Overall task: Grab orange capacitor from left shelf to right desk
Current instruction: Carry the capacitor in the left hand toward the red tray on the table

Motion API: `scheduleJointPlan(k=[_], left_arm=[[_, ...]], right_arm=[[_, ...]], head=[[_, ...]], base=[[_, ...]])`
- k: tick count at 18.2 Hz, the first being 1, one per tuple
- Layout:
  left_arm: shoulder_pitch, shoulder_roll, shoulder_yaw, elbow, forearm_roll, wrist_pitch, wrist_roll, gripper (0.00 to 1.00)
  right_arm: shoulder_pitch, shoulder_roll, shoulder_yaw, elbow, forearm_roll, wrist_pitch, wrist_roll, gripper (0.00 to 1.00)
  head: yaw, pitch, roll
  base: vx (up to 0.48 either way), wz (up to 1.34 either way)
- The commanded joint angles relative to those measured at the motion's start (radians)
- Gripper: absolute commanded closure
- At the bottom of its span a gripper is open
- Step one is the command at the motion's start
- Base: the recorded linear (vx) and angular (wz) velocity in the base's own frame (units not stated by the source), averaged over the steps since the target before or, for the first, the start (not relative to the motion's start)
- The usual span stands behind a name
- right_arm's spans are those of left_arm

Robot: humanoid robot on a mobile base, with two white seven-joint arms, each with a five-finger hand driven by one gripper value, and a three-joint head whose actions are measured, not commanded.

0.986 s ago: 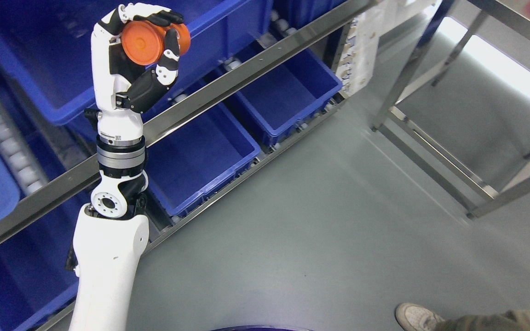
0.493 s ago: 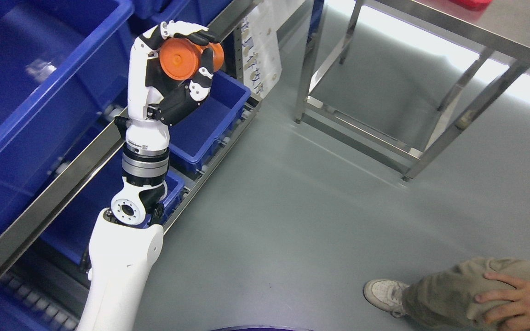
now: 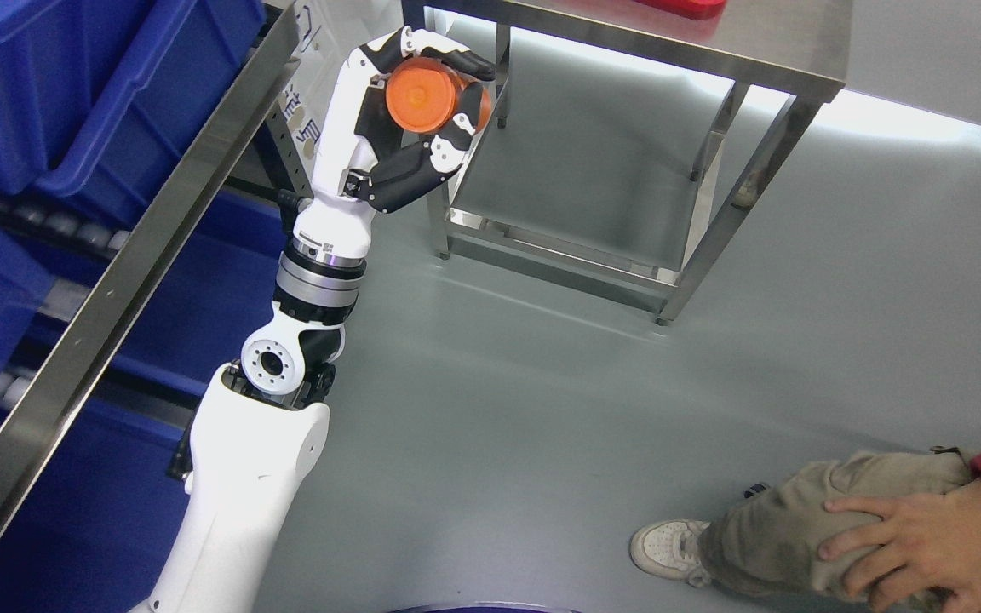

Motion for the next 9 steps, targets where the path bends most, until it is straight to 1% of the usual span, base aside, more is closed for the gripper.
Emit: scheduleJointPlan(k=[1, 3, 5, 7, 9], left_arm=[[-0.112, 0.017, -0.054, 0.055, 0.003, 0.101, 0.030, 0.98], [-0.170, 0.017, -0.053, 0.101, 0.005, 0.145, 0.076, 0.98], [-0.224, 0.017, -0.057, 0.149, 0.027, 0.181, 0.089, 0.98], [-0.262, 0.017, -0.056, 0.189, 0.046, 0.271, 0.116, 0.98], [-0.305, 0.017, -0.054, 0.231, 0.048, 0.302, 0.124, 0.98]], right_arm=[[-0.002, -0.017, -0.011, -0.034, 0.005, 0.000, 0.001, 0.00], [-0.002, -0.017, -0.011, -0.034, 0.005, 0.000, 0.001, 0.00], [-0.002, -0.017, -0.011, -0.034, 0.005, 0.000, 0.001, 0.00], [-0.002, -0.017, -0.011, -0.034, 0.005, 0.000, 0.001, 0.00], [-0.002, -0.017, -0.011, -0.034, 0.005, 0.000, 0.001, 0.00]], head=[[0.0000, 0.000, 0.000], [0.0000, 0.000, 0.000], [0.0000, 0.000, 0.000], [0.0000, 0.000, 0.000], [0.0000, 0.000, 0.000]], base=[[0.246, -0.33], [0.242, -0.29], [0.275, -0.25], [0.262, -0.24], [0.270, -0.22]])
